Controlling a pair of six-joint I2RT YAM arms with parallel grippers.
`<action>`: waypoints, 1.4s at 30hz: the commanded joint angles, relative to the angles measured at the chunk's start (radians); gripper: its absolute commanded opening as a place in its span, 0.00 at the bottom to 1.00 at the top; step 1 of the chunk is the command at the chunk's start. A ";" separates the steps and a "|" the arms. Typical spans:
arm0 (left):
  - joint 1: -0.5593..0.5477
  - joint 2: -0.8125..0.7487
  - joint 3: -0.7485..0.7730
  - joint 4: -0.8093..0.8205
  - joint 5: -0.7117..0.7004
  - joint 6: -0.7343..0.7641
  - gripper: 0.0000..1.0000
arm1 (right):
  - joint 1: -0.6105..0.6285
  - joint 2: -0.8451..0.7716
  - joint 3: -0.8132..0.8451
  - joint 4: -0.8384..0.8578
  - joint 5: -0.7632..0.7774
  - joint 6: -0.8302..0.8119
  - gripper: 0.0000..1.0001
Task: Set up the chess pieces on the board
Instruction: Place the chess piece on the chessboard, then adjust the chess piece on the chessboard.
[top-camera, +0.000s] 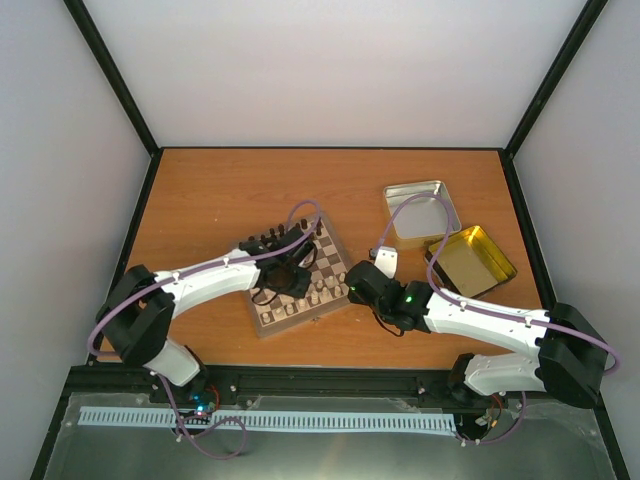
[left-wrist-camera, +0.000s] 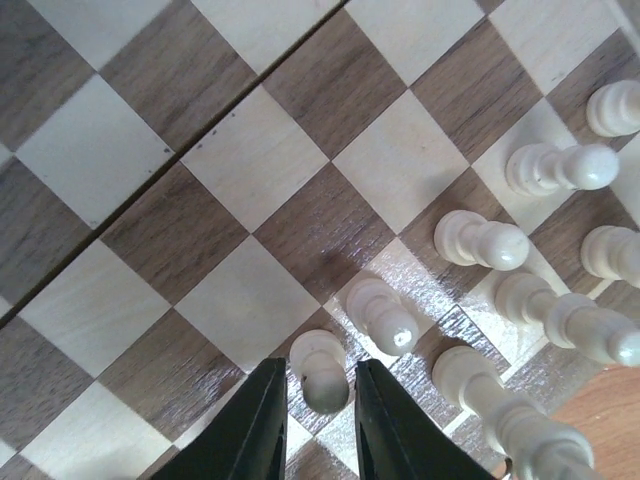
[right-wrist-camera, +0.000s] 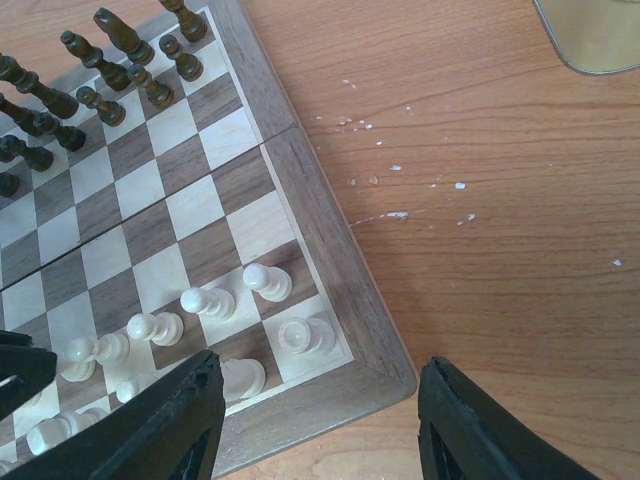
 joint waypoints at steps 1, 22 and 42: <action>-0.006 -0.067 0.041 -0.024 -0.047 0.006 0.21 | -0.007 -0.001 -0.009 0.017 0.017 0.008 0.54; 0.012 0.005 0.021 0.004 -0.013 0.044 0.19 | -0.008 0.000 -0.006 0.019 0.018 0.000 0.54; 0.012 -0.015 0.012 -0.030 -0.006 0.067 0.19 | -0.007 0.005 -0.006 0.020 0.014 0.003 0.53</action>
